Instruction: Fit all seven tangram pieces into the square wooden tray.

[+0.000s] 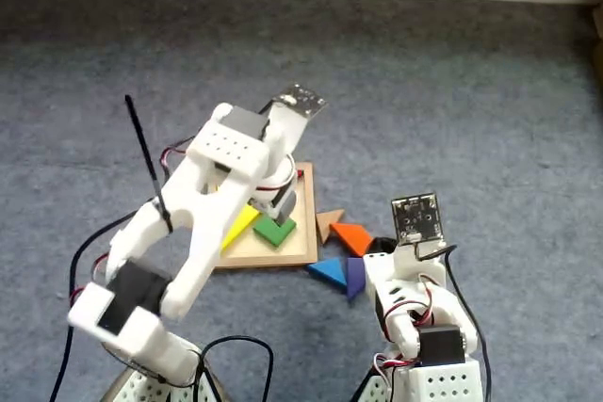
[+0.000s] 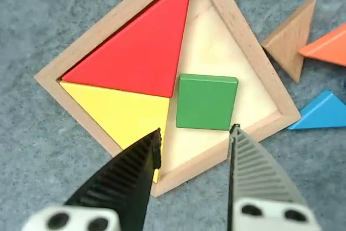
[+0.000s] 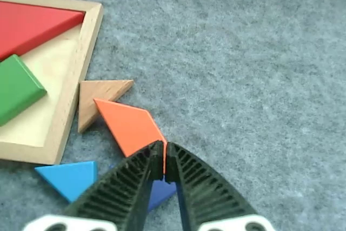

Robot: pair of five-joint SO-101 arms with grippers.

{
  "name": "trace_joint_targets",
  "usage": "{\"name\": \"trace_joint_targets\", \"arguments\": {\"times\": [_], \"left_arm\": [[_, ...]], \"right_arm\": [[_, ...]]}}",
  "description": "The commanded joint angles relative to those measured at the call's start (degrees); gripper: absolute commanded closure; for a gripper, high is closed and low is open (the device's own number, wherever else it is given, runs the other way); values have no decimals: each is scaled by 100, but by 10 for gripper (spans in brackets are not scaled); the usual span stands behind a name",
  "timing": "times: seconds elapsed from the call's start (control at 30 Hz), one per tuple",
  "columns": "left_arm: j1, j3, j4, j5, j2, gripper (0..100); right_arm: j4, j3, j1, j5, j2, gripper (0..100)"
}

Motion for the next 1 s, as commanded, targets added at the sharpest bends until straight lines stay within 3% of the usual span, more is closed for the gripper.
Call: {"name": "trace_joint_targets", "arguments": {"times": [0.0,0.13,0.3,0.5,0.73,0.87,0.97], "left_arm": [[215,593,-624,-62,-910,800],[356,971,-1152,-35,-1121,773],[532,1147,-1591,-26,-1121,741],[523,1086,-1662,0,-1235,748],[-215,1130,-1020,246,-2826,796],[-752,1569,-914,255,-4119,796],[-1200,2105,-897,255,-5024,796]], "right_arm": [[-40,778,101,-26,-84,976],[-66,778,145,-26,-84,976],[-848,778,1042,-53,-84,976],[-1033,778,1314,-53,-84,976],[-1033,778,1314,0,-84,971],[-1007,690,1279,703,-75,971],[-664,215,1279,826,-31,971]]}}
